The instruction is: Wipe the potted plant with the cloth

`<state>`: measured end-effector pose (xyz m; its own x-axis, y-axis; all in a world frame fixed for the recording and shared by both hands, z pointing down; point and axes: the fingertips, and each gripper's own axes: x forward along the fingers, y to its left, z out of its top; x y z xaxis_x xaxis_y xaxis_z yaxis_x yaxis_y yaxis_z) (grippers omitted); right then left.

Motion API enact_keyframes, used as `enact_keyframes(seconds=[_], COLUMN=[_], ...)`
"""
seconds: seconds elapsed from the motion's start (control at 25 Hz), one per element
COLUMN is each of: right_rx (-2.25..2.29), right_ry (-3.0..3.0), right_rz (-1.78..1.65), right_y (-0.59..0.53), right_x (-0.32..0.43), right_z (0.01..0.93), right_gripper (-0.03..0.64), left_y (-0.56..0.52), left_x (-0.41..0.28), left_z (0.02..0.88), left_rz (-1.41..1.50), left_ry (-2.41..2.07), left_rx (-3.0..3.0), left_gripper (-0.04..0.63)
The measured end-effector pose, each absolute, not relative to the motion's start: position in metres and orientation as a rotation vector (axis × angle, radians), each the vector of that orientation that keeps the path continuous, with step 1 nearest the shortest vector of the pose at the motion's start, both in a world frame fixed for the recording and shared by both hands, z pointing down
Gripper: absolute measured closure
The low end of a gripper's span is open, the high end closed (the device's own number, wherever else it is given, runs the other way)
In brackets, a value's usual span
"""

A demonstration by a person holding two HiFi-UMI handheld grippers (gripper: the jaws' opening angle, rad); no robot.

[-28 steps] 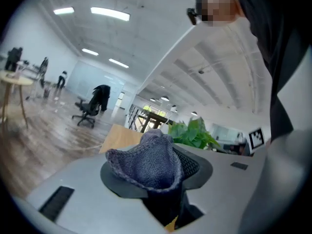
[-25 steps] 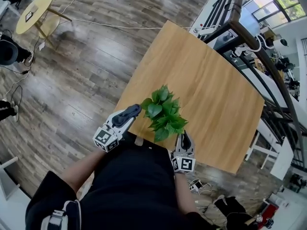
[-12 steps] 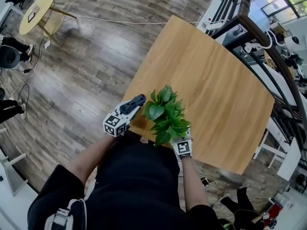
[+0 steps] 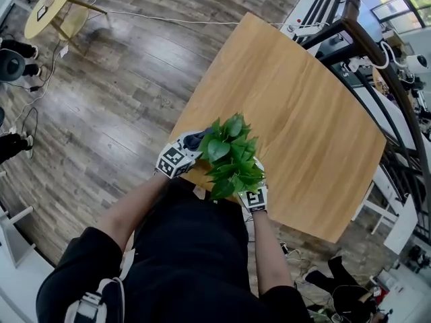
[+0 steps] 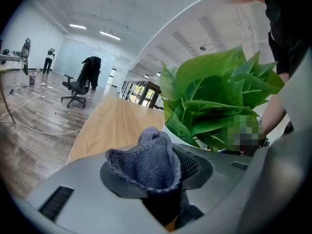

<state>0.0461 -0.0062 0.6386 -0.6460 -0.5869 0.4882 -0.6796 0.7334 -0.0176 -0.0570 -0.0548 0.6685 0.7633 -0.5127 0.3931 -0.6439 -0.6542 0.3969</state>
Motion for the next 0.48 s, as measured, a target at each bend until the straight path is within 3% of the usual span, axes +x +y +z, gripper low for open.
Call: enact_keyframes(seconds=[0.48], right_rx=[1.074], right_ry=[-2.448], right_rz=[0.298], right_y=[-0.011], right_x=[0.045], right_z=[0.65], right_gripper=[0.331], left_y=[-0.028], left_x=[-0.039], left_z=[0.67], left_rz=[0.444], left_ry=[-0.761], left_rx=[2.496], left_gripper=[0.419])
